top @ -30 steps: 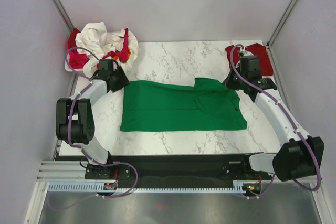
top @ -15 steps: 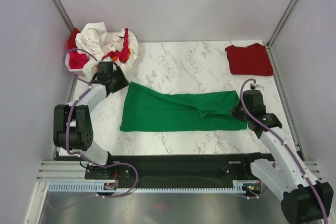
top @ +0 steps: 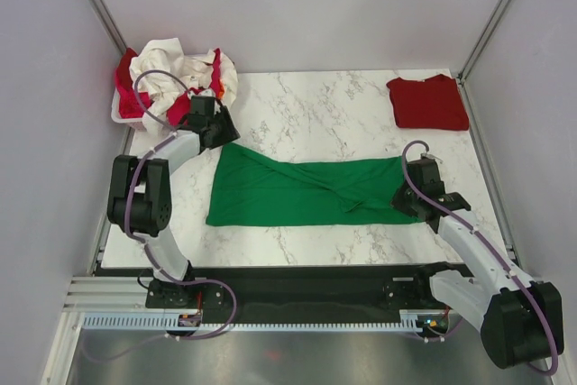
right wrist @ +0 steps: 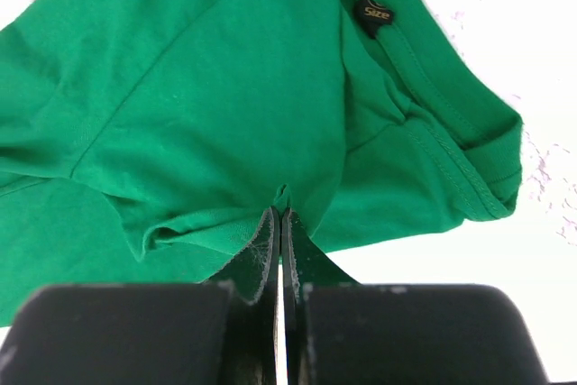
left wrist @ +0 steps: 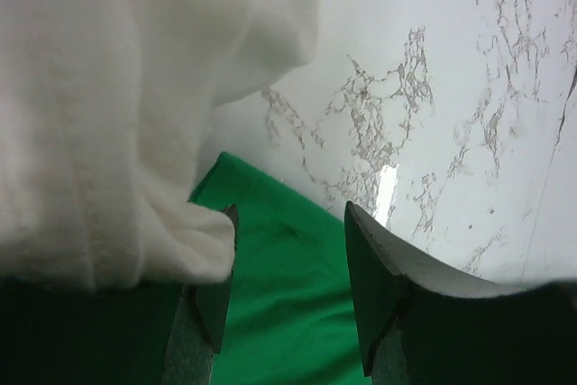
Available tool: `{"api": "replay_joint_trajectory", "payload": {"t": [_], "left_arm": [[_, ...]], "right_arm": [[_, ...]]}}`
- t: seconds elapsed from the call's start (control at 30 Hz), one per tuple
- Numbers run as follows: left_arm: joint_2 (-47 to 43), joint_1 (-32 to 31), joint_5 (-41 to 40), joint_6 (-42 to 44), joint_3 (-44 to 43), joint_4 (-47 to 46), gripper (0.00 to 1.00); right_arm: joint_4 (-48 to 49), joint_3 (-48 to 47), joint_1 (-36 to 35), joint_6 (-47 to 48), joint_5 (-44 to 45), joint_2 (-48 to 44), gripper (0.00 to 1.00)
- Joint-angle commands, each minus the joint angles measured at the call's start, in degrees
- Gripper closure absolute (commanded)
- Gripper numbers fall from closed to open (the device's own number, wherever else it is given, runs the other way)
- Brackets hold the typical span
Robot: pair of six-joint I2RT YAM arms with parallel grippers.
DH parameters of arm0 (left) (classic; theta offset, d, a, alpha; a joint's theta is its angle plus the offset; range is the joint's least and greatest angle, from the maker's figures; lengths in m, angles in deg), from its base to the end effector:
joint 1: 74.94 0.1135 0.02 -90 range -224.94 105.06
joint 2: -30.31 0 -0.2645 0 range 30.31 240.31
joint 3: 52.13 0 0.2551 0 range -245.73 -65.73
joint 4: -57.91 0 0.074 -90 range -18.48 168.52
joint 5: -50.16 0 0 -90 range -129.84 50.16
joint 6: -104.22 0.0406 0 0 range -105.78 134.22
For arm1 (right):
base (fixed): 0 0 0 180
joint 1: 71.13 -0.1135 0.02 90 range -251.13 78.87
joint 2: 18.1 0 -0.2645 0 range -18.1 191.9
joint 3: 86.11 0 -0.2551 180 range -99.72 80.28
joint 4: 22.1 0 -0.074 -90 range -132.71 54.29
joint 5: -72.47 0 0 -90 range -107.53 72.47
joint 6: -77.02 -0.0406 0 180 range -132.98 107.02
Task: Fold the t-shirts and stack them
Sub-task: Fold the tshirt
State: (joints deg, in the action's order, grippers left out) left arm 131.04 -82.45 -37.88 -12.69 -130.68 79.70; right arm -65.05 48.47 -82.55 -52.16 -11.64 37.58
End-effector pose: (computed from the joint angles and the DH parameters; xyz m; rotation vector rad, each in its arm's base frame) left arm 0.3844 -0.0521 0.1975 -0.3811 2.3316 -0.3355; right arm 0.1875 0.0336 0.1949 0.6434 2.4248 0.2398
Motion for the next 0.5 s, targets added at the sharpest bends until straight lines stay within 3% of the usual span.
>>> {"api": "replay_joint_trajectory", "payload": {"t": [0.0, 0.13, 0.37, 0.47], "left_arm": [[4.11, -1.37, -1.08, 3.18, -4.65, -1.25, 0.42], [8.77, -2.16, -1.51, 2.66, -8.96, 2.09, 0.41], [8.7, -3.39, -4.24, 0.2, -8.0, 4.38, 0.45], [8.25, -3.74, -5.82, -0.68, -6.33, 4.47, 0.54]], "right_arm": [[3.06, -0.44, -0.01, 0.68, -1.14, 0.04, 1.0], [3.15, -0.88, -0.09, 1.12, -0.97, 0.57, 1.0], [3.68, -1.15, -0.01, 1.65, -0.7, 1.71, 1.0], [4.12, -1.15, -0.01, 1.74, -0.79, 2.5, 1.0]]}}
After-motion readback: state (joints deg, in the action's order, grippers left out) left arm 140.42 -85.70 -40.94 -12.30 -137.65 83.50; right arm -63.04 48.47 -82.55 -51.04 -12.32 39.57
